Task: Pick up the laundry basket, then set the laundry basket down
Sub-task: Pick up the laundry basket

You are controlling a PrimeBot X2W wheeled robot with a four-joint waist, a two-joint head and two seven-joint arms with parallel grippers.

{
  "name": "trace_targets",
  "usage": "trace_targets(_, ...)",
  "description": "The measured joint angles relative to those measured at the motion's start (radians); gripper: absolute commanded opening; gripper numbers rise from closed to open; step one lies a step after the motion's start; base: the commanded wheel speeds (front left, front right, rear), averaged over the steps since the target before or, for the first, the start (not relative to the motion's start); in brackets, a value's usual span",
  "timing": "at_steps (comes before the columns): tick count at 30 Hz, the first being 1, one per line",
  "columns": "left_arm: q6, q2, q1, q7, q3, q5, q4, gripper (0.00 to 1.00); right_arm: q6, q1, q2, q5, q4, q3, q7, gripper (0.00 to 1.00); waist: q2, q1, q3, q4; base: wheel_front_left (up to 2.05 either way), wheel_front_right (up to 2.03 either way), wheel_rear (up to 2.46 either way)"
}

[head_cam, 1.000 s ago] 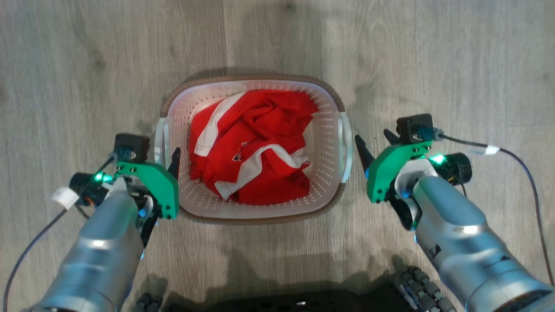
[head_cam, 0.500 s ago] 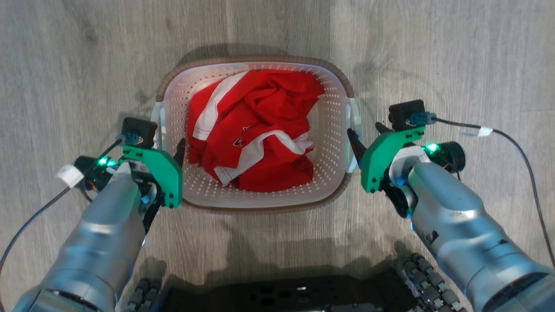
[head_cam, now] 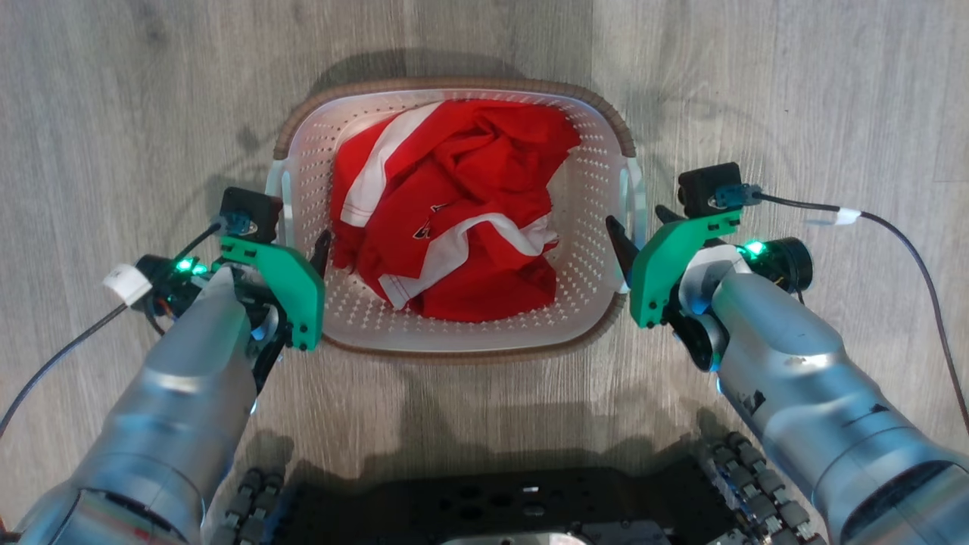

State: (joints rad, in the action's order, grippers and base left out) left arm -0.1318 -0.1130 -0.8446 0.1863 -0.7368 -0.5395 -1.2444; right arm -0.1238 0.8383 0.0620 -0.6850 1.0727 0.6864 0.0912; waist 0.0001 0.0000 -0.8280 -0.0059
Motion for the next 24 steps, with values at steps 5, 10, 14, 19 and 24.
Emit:
trace_targets(5,0.000,0.002,-0.003,0.000,-0.030,-0.019,-0.002,1.00,0.000,0.000,0.000,-0.023,0.017,0.021,0.003,1.00,0.0000,0.0000,-0.013,0.005,0.00,0.00,0.00)
trace_targets(10,0.000,0.004,-0.017,0.000,-0.045,-0.036,-0.004,1.00,0.000,0.009,0.000,-0.045,0.028,0.030,0.004,1.00,0.0000,0.0000,-0.020,0.009,0.00,0.00,0.00)
trace_targets(14,0.000,0.009,-0.026,0.000,-0.065,-0.049,-0.005,1.00,0.000,0.029,0.000,-0.065,0.041,0.041,0.013,1.00,0.0000,0.0000,-0.026,0.014,0.00,0.00,0.00)
trace_targets(19,0.000,0.020,-0.026,0.000,-0.086,-0.070,-0.009,1.00,0.000,0.038,0.000,-0.087,0.052,0.057,0.020,1.00,0.0000,0.0000,-0.033,0.021,0.00,0.00,0.00)
trace_targets(24,0.000,0.020,-0.043,0.000,-0.103,-0.087,-0.016,1.00,0.000,0.042,0.000,-0.115,0.070,0.073,0.025,1.00,0.0000,0.0000,-0.042,0.029,0.00,0.00,0.00)
